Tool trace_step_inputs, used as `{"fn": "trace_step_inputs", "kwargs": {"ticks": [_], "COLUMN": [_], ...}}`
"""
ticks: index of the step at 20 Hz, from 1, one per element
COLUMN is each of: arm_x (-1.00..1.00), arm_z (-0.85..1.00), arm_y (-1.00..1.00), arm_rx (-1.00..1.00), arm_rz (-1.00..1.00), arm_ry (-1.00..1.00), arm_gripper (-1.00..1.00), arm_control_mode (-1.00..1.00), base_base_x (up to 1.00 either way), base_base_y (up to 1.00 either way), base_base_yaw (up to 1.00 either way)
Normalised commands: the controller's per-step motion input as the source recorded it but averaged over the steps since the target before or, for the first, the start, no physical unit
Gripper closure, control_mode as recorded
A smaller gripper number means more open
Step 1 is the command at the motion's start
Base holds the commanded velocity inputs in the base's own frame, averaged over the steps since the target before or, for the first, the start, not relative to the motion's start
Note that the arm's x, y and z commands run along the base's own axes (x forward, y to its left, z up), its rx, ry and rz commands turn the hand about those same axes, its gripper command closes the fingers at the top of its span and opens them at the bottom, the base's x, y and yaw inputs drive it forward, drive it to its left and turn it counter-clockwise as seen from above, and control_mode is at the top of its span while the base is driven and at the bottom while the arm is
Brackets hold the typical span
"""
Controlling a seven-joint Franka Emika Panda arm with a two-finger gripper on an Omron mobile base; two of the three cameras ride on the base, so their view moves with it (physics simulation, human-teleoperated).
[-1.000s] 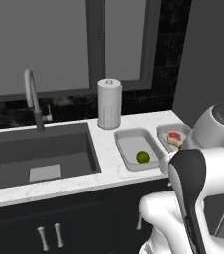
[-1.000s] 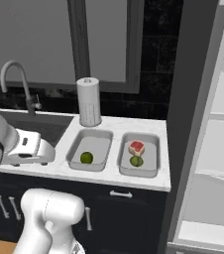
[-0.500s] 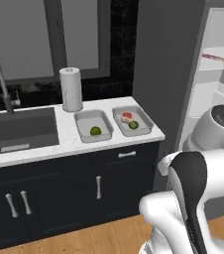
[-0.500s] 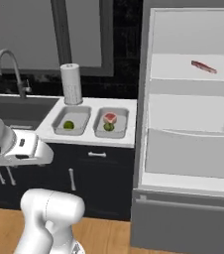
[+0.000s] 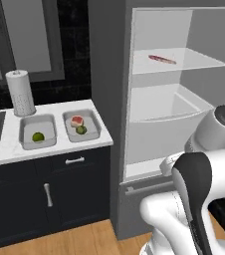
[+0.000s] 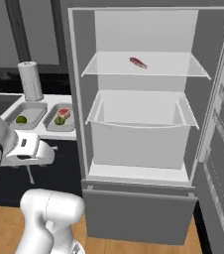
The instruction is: Place one lime and one steak in each tupperware on the nearby counter, to pack two identical lunches.
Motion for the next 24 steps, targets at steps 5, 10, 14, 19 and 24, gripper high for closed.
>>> {"fn": "trace_step_inputs", "kwargs": {"ticks": [5,10,14,19,24], "arm_x": [0.00,0.00,0.00,0.00,0.00], "arm_z": [0.00,0.00,0.00,0.00,0.00], "arm_y": [0.00,0.00,0.00,0.00,0.00], "arm_rx": [0.00,0.00,0.00,0.00,0.00], "arm_rz": [0.00,0.00,0.00,0.00,0.00], "arm_ry": [0.00,0.00,0.00,0.00,0.00], "arm_gripper": [-1.00,-1.00,-1.00,-1.00,-1.00], "arm_control_mode": [1.00,1.00,1.00,1.00,1.00], "base_base_x": [0.11,0.19,0.19,0.16,0.04], "base_base_y": [-0.54,-0.35,-0.44,-0.53,-0.41], "base_base_yaw": [0.00,0.00,0.00,0.00,0.00]}}
